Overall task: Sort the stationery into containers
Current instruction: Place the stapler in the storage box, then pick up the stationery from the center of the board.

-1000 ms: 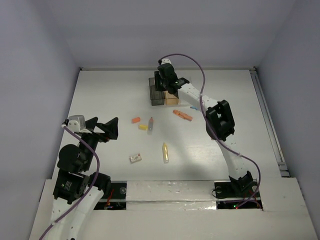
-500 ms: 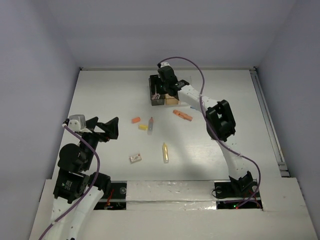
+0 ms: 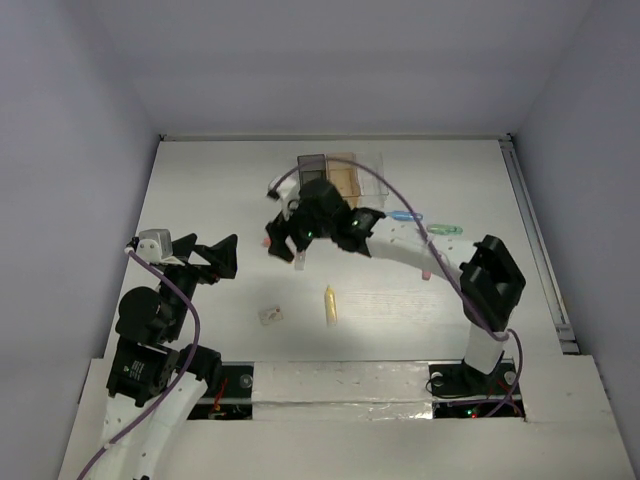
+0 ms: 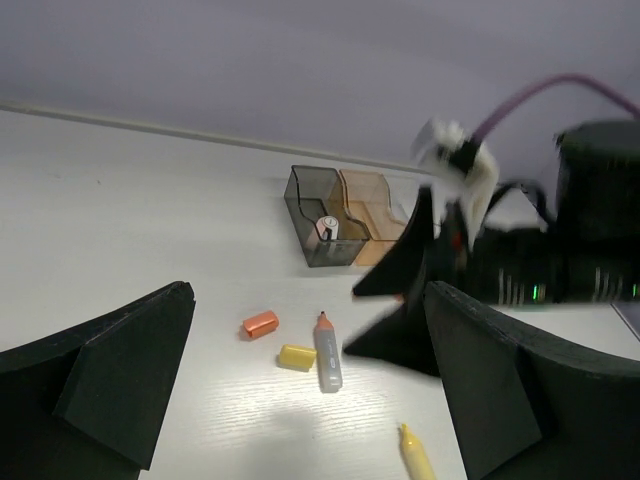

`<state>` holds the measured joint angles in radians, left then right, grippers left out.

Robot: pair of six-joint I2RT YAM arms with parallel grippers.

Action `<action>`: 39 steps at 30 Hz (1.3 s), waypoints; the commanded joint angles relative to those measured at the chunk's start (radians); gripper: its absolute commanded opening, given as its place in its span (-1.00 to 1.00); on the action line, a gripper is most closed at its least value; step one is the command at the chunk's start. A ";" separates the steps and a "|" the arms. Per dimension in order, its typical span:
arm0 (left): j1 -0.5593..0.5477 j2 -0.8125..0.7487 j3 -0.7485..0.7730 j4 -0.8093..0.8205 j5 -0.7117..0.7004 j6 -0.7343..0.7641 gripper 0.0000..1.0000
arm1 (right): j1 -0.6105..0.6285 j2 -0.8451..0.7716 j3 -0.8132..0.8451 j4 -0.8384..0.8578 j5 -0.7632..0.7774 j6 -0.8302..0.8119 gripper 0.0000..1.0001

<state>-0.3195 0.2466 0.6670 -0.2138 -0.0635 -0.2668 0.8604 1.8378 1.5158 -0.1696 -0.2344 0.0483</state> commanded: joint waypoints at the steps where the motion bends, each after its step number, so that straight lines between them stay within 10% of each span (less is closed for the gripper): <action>1: -0.004 0.006 0.011 0.045 0.001 0.006 0.98 | 0.127 -0.008 -0.116 -0.070 -0.089 -0.145 0.61; 23: 0.005 -0.010 0.023 0.034 -0.016 0.003 0.98 | 0.310 0.205 -0.115 -0.002 0.050 -0.238 0.76; 39: 0.005 -0.013 0.022 0.034 -0.012 0.001 0.98 | 0.319 0.149 -0.195 0.079 0.164 -0.177 -0.43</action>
<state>-0.3187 0.2443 0.6670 -0.2161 -0.0834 -0.2672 1.1683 2.0331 1.3422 -0.1463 -0.1192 -0.1631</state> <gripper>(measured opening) 0.989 0.416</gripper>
